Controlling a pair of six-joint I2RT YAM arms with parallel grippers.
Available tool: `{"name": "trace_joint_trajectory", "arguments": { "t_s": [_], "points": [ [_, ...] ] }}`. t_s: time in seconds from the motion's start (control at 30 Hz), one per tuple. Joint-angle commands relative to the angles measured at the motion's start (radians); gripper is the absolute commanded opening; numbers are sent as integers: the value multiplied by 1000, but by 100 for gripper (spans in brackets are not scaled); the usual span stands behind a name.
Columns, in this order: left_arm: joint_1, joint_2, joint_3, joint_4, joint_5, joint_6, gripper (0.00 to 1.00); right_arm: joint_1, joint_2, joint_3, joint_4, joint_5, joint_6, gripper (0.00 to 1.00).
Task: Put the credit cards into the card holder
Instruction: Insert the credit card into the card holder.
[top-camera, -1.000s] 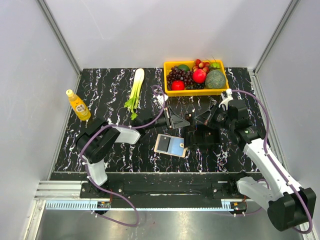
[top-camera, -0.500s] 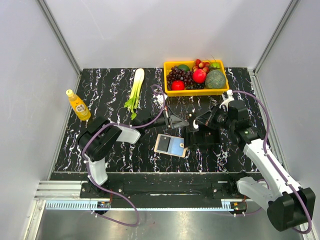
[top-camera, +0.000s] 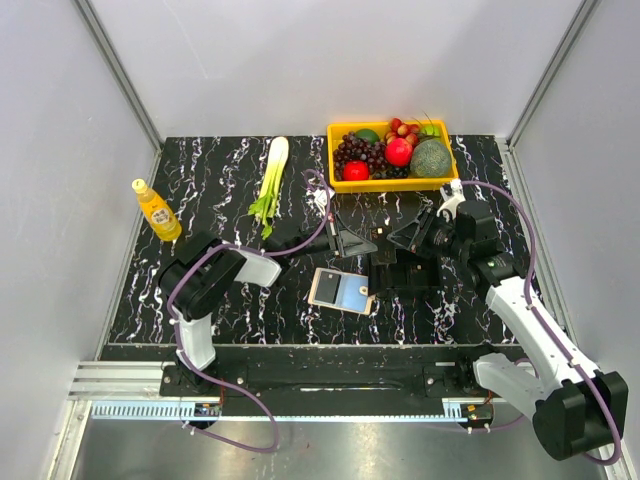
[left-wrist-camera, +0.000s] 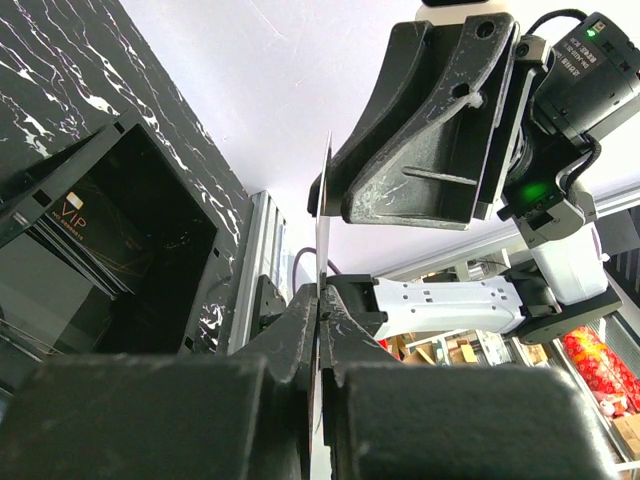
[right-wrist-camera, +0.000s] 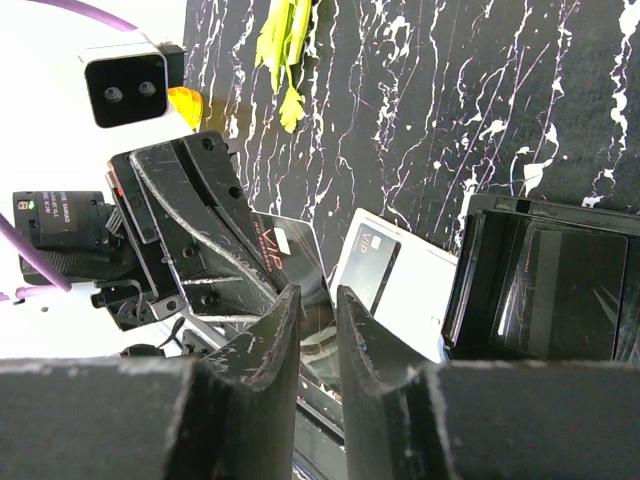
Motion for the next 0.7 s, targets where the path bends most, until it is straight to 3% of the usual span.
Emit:
{"name": "trace_joint_trajectory", "arguments": {
  "t_s": [0.0, 0.13, 0.2, 0.67],
  "points": [
    [-23, 20, 51, 118, 14, -12, 0, 27, -8, -9, 96, -198, 11, 25],
    [-23, 23, 50, 129, 14, -18, 0, 27, -5, -11, 99, -215, 8, 24],
    [-25, 26, 47, 140, 19, -20, 0, 27, -1, -12, 101, -217, 6, 27],
    [-25, 29, 54, 355, 108, -82, 0, 27, 1, -14, 91, -195, -3, 31]
  ]
}}
